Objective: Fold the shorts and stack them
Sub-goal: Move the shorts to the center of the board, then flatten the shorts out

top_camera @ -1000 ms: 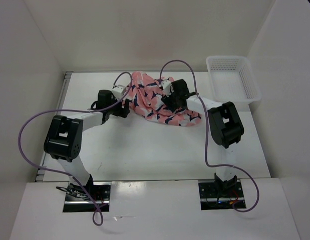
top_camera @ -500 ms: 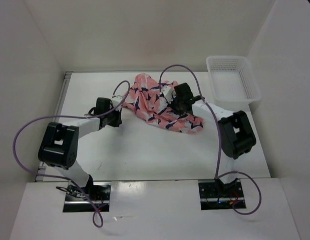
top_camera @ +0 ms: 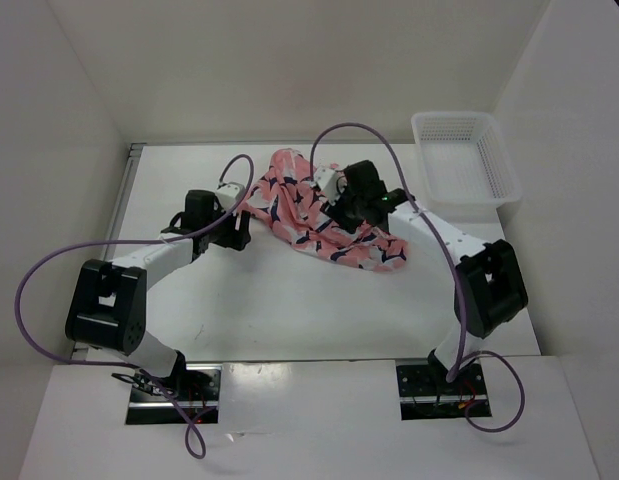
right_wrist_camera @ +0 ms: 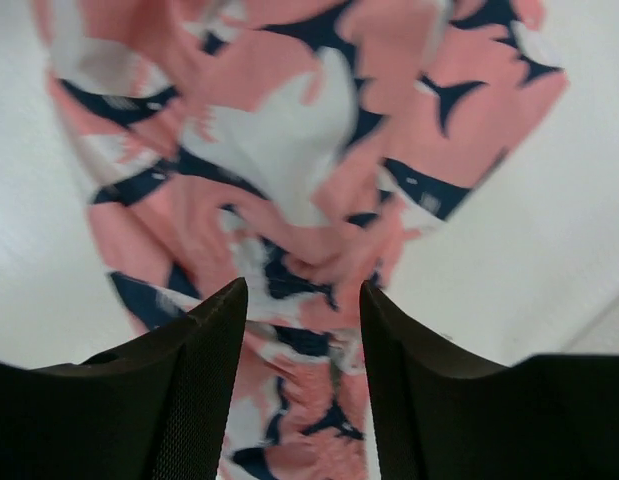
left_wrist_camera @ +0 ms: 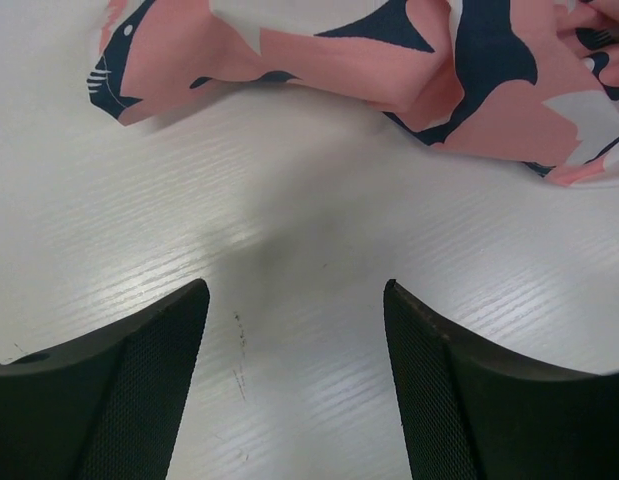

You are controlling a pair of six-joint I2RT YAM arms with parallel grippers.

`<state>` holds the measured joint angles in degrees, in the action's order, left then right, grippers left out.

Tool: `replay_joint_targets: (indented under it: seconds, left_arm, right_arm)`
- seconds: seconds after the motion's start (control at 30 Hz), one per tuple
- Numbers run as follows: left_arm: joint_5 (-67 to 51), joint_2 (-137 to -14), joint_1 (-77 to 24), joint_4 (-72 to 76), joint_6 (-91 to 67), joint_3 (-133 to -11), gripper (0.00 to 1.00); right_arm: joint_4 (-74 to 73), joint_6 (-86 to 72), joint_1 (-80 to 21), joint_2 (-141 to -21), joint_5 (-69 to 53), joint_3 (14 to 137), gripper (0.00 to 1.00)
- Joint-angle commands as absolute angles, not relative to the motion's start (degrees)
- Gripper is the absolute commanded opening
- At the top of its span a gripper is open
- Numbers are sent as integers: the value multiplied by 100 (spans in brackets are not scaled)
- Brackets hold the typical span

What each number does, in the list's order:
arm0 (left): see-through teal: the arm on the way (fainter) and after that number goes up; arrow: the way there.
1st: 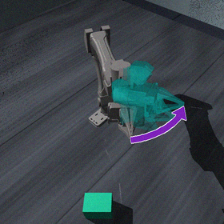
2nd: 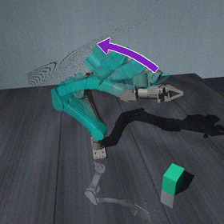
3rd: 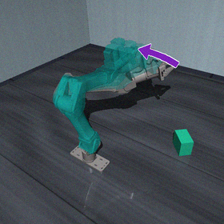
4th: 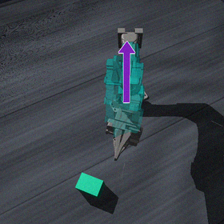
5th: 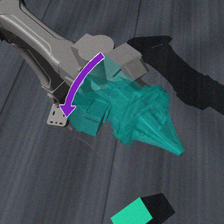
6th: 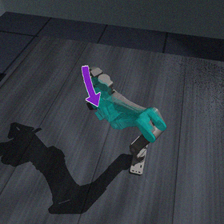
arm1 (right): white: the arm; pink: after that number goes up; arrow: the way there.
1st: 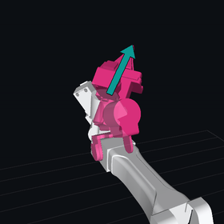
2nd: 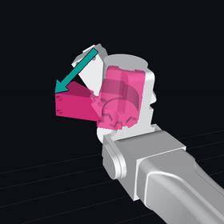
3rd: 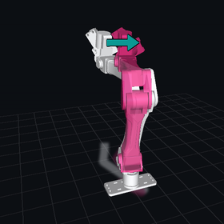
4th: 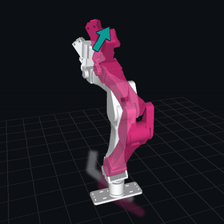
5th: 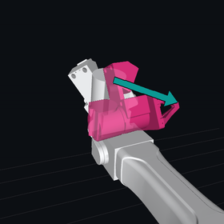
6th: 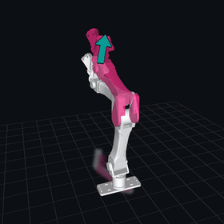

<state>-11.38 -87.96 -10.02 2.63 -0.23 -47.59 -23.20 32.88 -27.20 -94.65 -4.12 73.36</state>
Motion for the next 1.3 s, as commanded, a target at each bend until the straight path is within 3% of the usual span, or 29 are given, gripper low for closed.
replay_joint_targets:
  seconds: [0.0, 0.23, 0.37, 0.53, 0.63, 0.67, 0.7, 0.9, 1.0, 1.03, 1.27]
  left_arm:
    - [-1038, -8684, -993, 598, 0, -4957, 78]
    - [-1160, -8631, -993, 598, 0, -4896, 78]
    - [-1213, -8631, -993, 650, 0, -4896, 79]
    - [-1213, -8578, -993, 650, 0, -4896, 79]
    - [-1213, -8517, -993, 650, 0, -4896, 79]
    - [-1265, -8456, -993, 589, 0, -4896, 79]
    - [-1266, -8455, -993, 589, 0, -4896, 79]
    - [-1266, -8341, -993, 475, 0, -4956, 79]
    - [-1371, -8341, -993, 360, 0, -5158, 79]
    - [-1371, -8393, -993, 291, 0, -5255, 83]
    - [-2222, -8946, -993, -211, 0, -6274, 95]
  right_arm:
    - [-2224, 3164, -3163, -9404, -379, 7006, 53]
    - [-1513, 2953, -3419, -9553, 26, 6364, 54]
    - [-1205, 2901, -3419, -9957, 298, 6477, 62]
    - [-950, 2742, -3366, -10484, 430, 6697, 62]
    - [-809, 2794, -3314, -10661, 570, 6750, 52]
    - [-756, 2795, -3313, -10722, 571, 6750, 46]
    - [-756, 2865, -3313, -10723, 641, 6750, 34]
    - [-1124, 3251, -3261, -10337, 423, 6935, 0]
    - [-1817, 3593, -3261, -9812, 20, 6987, 0]
    - [-2054, 3751, -3330, -9635, -139, 6987, 0]
    - [-3822, 5641, -3629, -7218, -1222, 5426, 0]
